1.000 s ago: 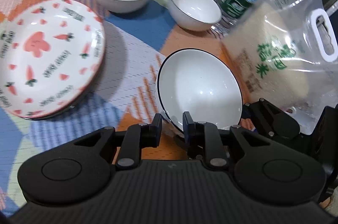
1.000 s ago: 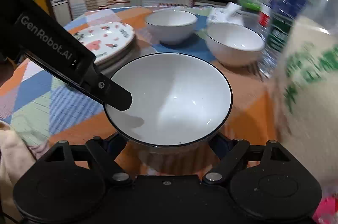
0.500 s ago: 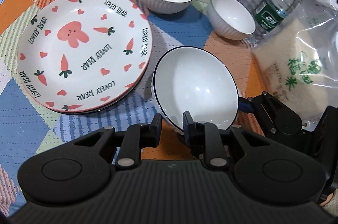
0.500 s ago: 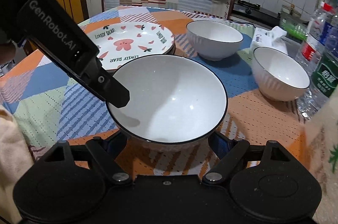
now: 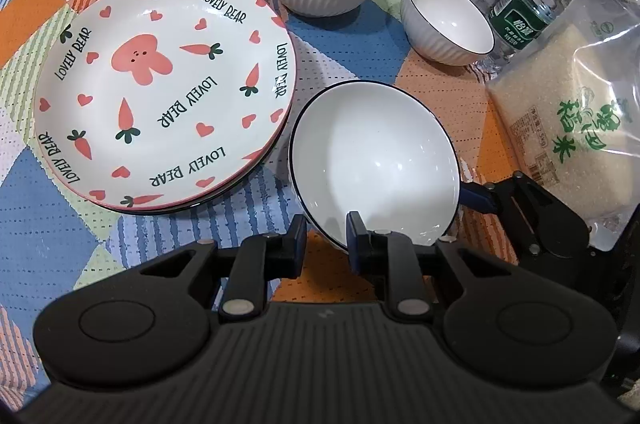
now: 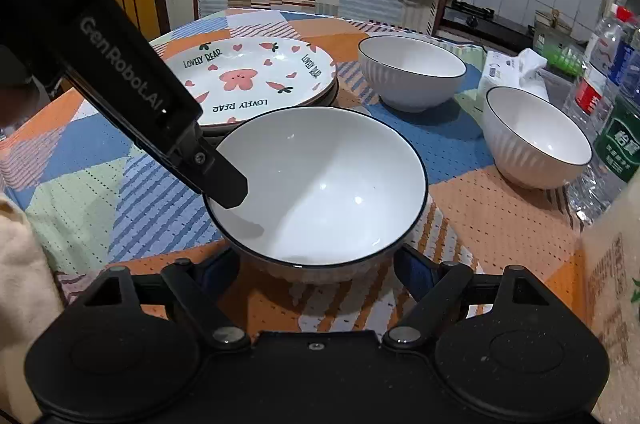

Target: Organize plates and bowls

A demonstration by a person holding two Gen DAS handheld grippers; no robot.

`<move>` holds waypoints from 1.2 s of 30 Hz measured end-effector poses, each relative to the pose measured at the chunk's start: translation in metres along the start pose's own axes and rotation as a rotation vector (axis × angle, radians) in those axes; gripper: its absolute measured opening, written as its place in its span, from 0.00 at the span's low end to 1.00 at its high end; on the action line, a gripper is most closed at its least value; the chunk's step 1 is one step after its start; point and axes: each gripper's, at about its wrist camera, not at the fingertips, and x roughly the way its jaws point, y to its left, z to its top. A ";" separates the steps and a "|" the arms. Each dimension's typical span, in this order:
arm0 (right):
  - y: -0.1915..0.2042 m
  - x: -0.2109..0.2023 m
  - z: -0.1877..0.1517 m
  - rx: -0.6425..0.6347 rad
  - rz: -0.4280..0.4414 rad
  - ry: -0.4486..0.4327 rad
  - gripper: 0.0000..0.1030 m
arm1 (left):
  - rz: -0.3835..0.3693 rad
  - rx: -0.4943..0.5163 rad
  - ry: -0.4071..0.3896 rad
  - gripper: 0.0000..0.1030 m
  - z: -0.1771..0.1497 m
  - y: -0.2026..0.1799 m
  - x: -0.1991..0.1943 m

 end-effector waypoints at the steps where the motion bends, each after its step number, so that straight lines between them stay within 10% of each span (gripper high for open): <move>1: 0.000 -0.002 -0.001 0.002 -0.004 0.001 0.86 | 0.002 -0.009 0.003 0.19 0.000 0.000 0.000; 14: -0.024 -0.053 -0.023 0.143 -0.137 0.022 0.87 | 0.040 0.061 -0.027 0.22 0.008 -0.014 -0.031; 22: -0.037 -0.096 0.005 0.235 -0.196 -0.204 0.88 | 0.010 0.072 -0.127 0.24 0.030 -0.032 -0.069; 36: -0.086 -0.021 0.049 0.470 -0.150 -0.112 0.88 | -0.070 0.019 -0.203 0.37 0.103 -0.052 -0.046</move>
